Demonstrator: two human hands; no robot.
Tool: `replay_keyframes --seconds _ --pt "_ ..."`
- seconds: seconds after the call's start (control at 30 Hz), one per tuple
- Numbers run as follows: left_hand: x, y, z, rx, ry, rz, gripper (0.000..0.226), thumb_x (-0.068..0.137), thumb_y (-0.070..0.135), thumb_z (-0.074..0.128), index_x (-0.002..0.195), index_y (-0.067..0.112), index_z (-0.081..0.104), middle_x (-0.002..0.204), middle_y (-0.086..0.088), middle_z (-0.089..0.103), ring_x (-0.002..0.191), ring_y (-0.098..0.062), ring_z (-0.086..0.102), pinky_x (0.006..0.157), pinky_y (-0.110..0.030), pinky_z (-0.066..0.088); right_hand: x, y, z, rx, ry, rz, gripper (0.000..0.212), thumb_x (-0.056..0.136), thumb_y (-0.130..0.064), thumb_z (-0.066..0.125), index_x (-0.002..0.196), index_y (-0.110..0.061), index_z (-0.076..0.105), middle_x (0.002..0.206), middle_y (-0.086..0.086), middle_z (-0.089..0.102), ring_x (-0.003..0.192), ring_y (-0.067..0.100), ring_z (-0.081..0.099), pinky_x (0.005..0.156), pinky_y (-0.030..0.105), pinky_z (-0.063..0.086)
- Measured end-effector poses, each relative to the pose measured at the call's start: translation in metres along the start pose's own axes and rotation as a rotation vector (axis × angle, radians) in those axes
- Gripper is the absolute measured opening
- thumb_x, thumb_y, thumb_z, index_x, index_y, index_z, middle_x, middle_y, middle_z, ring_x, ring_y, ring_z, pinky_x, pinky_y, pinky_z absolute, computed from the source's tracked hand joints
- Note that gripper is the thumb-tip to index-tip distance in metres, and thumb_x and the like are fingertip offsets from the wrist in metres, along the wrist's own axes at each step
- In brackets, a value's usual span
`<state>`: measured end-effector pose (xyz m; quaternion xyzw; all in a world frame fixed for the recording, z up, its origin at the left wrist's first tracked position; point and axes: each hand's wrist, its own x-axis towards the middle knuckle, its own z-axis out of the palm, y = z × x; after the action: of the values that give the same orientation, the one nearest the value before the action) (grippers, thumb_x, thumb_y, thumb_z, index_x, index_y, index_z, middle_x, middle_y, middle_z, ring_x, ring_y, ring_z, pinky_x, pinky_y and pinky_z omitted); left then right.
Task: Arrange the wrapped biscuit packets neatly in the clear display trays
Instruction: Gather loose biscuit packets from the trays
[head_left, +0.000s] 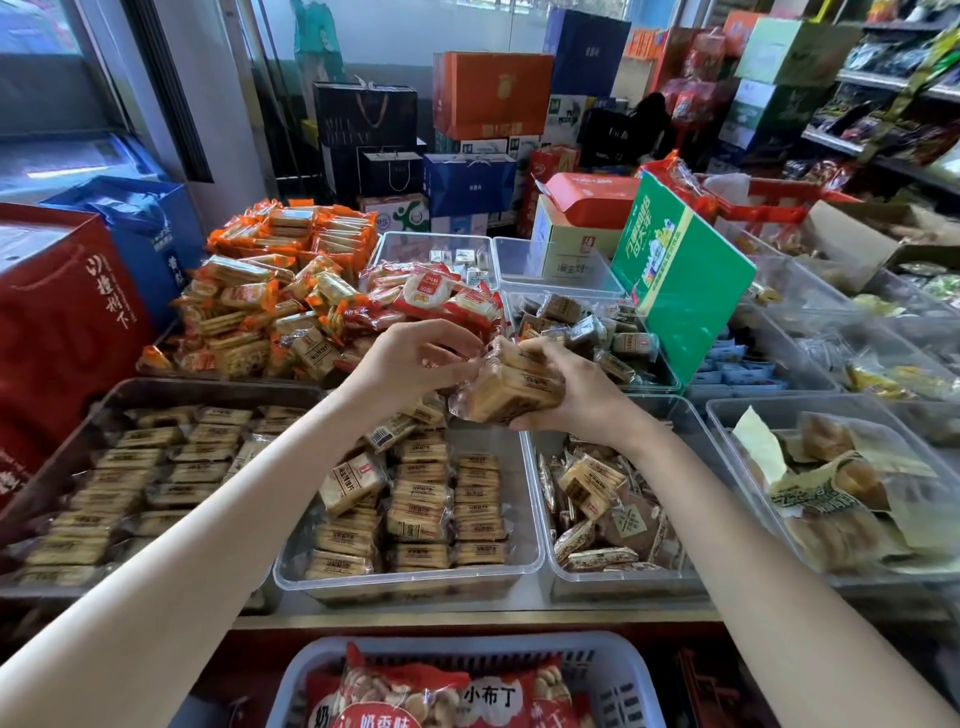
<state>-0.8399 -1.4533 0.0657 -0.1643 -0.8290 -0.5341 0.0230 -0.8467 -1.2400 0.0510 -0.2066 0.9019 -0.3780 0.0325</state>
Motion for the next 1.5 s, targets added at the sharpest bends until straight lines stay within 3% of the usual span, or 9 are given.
replay_keyframes --seconds 0.13,0.37,0.63,0.77,0.9,1.13,1.23,1.37,1.5 --pt "0.004 -0.001 -0.001 0.176 0.000 0.082 0.020 0.076 0.016 0.075 0.090 0.028 0.066 0.090 0.013 0.067 0.082 -0.004 0.064 0.077 -0.018 0.053 -0.001 0.005 0.001 0.187 -0.025 0.016 0.067 0.065 -0.014 0.086 0.119 -0.027 0.049 0.120 0.003 0.062 0.112 0.018 0.059 0.101 0.042 0.045" --pt "0.010 -0.004 -0.004 0.000 0.113 0.011 0.009 0.077 0.013 0.073 0.073 0.019 0.069 0.077 0.003 0.072 0.074 -0.014 0.069 0.075 -0.027 0.056 -0.003 0.009 -0.002 0.373 -0.036 0.073 0.066 0.069 -0.003 0.080 0.125 -0.020 0.049 0.120 0.004 0.062 0.107 0.013 0.063 0.088 0.021 0.049" --pt "0.021 0.008 0.007 0.084 0.014 0.044 0.014 0.077 0.018 0.074 0.083 0.025 0.065 0.087 0.010 0.067 0.079 -0.003 0.064 0.074 -0.014 0.052 0.006 0.010 0.000 0.143 -0.075 0.076 0.064 0.067 -0.014 0.084 0.119 -0.028 0.049 0.109 -0.002 0.063 0.102 0.014 0.061 0.088 0.024 0.047" --pt "0.022 0.009 0.011 0.117 0.018 0.056 0.014 0.075 0.017 0.076 0.083 0.022 0.066 0.083 0.010 0.068 0.075 0.001 0.064 0.068 -0.007 0.049 0.008 0.004 -0.003 -0.021 -0.036 0.051 0.067 0.067 -0.014 0.084 0.124 -0.021 0.049 0.107 -0.006 0.056 0.098 0.009 0.053 0.074 0.002 0.036" --pt "0.019 0.006 0.008 0.191 0.019 0.083 0.012 0.077 0.015 0.075 0.086 0.017 0.068 0.081 0.015 0.066 0.068 0.010 0.061 0.067 -0.004 0.047 0.009 -0.001 -0.006 -0.201 -0.017 0.031 0.073 0.069 -0.016 0.083 0.132 -0.019 0.046 0.118 -0.005 0.051 0.103 0.005 0.043 0.086 0.015 0.030" --pt "0.020 -0.010 0.001 0.188 0.027 0.075 0.007 0.081 0.008 0.071 0.080 0.013 0.066 0.079 0.011 0.067 0.066 0.006 0.064 0.066 -0.008 0.050 0.013 0.001 -0.004 -0.282 -0.052 -0.010 0.074 0.069 -0.019 0.083 0.133 -0.018 0.045 0.128 -0.002 0.051 0.106 0.003 0.042 0.091 0.014 0.029" --pt "0.019 -0.024 0.005 0.200 0.022 0.056 0.006 0.082 0.008 0.070 0.080 0.012 0.065 0.079 0.015 0.064 0.067 0.007 0.062 0.067 -0.008 0.049 0.018 0.011 0.009 -0.390 -0.044 -0.019 0.075 0.072 -0.026 0.081 0.135 -0.018 0.043 0.131 -0.002 0.049 0.119 0.013 0.041 0.104 0.028 0.030" --pt "0.017 -0.060 0.019 0.376 -0.027 0.003 0.003 0.087 0.012 0.065 0.084 0.014 0.065 0.086 0.006 0.068 0.074 -0.005 0.063 0.066 -0.013 0.044 0.033 0.029 0.043 -0.793 -0.076 -0.021 0.067 0.078 -0.032 0.072 0.133 -0.015 0.038 0.133 0.002 0.045 0.126 0.020 0.034 0.106 0.035 0.023" --pt "0.010 -0.110 0.020 0.715 -0.094 -0.034 0.024 0.092 0.007 0.051 0.109 0.010 0.068 0.111 -0.005 0.068 0.098 -0.021 0.064 0.088 -0.029 0.046 0.052 0.059 0.071 -0.711 -0.074 0.119 0.061 0.081 -0.015 0.067 0.132 -0.007 0.035 0.128 0.009 0.047 0.118 0.024 0.043 0.099 0.031 0.034"
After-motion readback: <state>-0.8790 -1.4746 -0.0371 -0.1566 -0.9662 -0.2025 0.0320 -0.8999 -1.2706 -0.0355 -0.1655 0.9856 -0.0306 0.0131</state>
